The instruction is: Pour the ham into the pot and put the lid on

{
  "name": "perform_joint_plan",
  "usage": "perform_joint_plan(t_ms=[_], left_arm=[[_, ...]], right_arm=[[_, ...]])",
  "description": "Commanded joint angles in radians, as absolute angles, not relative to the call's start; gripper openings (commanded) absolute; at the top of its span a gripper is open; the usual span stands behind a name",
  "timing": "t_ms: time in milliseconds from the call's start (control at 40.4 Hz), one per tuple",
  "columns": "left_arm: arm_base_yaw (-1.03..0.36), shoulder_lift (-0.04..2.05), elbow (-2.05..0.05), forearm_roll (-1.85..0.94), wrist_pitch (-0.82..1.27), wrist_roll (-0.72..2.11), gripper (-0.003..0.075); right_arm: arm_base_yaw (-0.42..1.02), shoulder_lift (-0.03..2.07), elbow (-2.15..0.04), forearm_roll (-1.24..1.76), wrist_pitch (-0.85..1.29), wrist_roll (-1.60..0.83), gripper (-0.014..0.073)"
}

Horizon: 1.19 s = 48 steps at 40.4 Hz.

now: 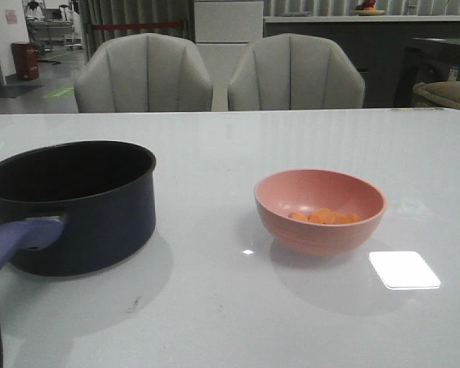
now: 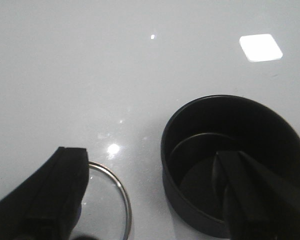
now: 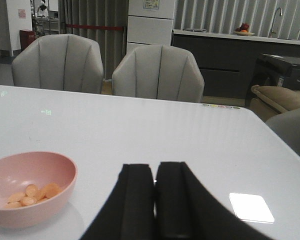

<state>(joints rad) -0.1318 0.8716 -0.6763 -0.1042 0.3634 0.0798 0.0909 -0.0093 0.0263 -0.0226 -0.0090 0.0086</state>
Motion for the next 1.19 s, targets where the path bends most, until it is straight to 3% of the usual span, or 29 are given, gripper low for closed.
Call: perform_joint_plan(t_ms=[0,297,594,891,1164], left_arm=[[-0.188,0.754,-0.631,-0.123,0.226,0.078,0.0529],[-0.252,0.403,-0.453,-0.153,0.157,0.078,0.0529],[-0.327,0.121,-0.337,-0.151,0.228,0.078,0.0529],[-0.336,0.072,-0.315,-0.149,0.261,0.078,0.0529],[-0.336,0.072,-0.315,-0.149,0.261,0.078,0.0529]], right_arm=[[0.085,-0.03,0.022,-0.035,-0.093,0.007,0.016],[0.085,-0.03,0.022,-0.035,-0.093,0.007,0.016],[0.085,-0.03,0.022,-0.035,-0.094,0.007,0.016],[0.085,-0.029,0.013,0.0,-0.2,0.015,0.016],[0.086,0.153,-0.22,0.01,0.055,0.022,0.016]])
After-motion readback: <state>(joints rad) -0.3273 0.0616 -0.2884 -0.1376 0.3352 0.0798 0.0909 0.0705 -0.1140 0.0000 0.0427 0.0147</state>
